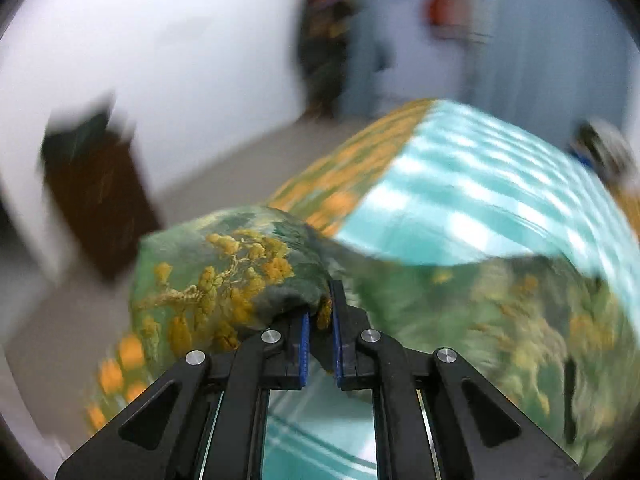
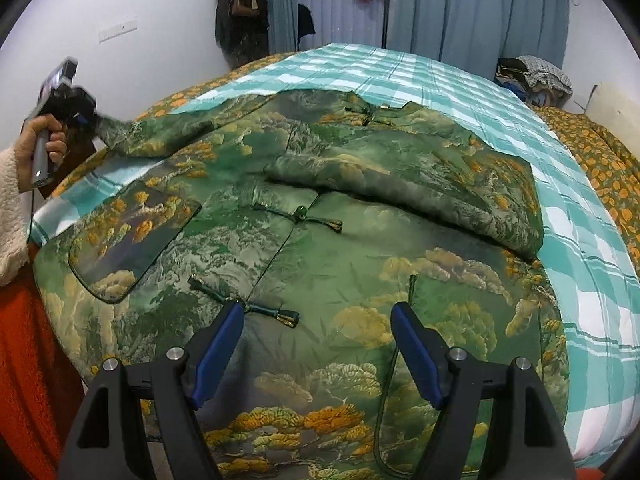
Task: Fold large clothes
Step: 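Grasp the jacket's sleeve with the left gripper and fold it over the body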
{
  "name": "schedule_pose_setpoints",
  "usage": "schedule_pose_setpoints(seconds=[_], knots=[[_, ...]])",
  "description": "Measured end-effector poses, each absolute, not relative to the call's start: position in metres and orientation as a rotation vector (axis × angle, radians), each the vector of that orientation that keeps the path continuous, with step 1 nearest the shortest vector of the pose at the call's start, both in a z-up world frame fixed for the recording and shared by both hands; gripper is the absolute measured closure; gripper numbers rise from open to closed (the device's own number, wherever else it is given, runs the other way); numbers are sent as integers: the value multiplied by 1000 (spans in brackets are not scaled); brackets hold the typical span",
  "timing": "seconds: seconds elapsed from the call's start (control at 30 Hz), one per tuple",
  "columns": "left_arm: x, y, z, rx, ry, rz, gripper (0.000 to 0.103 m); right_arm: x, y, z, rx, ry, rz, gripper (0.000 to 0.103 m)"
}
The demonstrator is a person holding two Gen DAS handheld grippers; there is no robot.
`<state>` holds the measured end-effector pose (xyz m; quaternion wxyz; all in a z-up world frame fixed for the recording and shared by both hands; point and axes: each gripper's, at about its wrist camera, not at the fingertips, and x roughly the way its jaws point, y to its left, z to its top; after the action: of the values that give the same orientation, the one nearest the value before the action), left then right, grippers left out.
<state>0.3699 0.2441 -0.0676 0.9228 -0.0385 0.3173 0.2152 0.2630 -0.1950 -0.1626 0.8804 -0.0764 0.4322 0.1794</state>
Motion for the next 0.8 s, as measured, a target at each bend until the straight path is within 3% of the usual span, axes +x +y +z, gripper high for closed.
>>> schedule_pose_setpoints(seconds=[0.17,0.4,0.57,0.63,0.7,0.8], knots=[[367,116,-51,242,563,217,96,267,-211,-159,-101,895,337,25],[368,-12,-139,448,682,7,93,270,-246,-156,-35,884,260,25],[351,-38,-188,495,827,-22,79,279,-272,-153,50,876,211,25],[339,-38,-193,503,829,-37,54,287,-277,-149,75,874,210,25],[323,-30,-187,488,821,-55,38,299,-280,-145,106,871,225,25],[310,-15,-179,425,839,-74,35,328,-280,-139,218,884,306,25]])
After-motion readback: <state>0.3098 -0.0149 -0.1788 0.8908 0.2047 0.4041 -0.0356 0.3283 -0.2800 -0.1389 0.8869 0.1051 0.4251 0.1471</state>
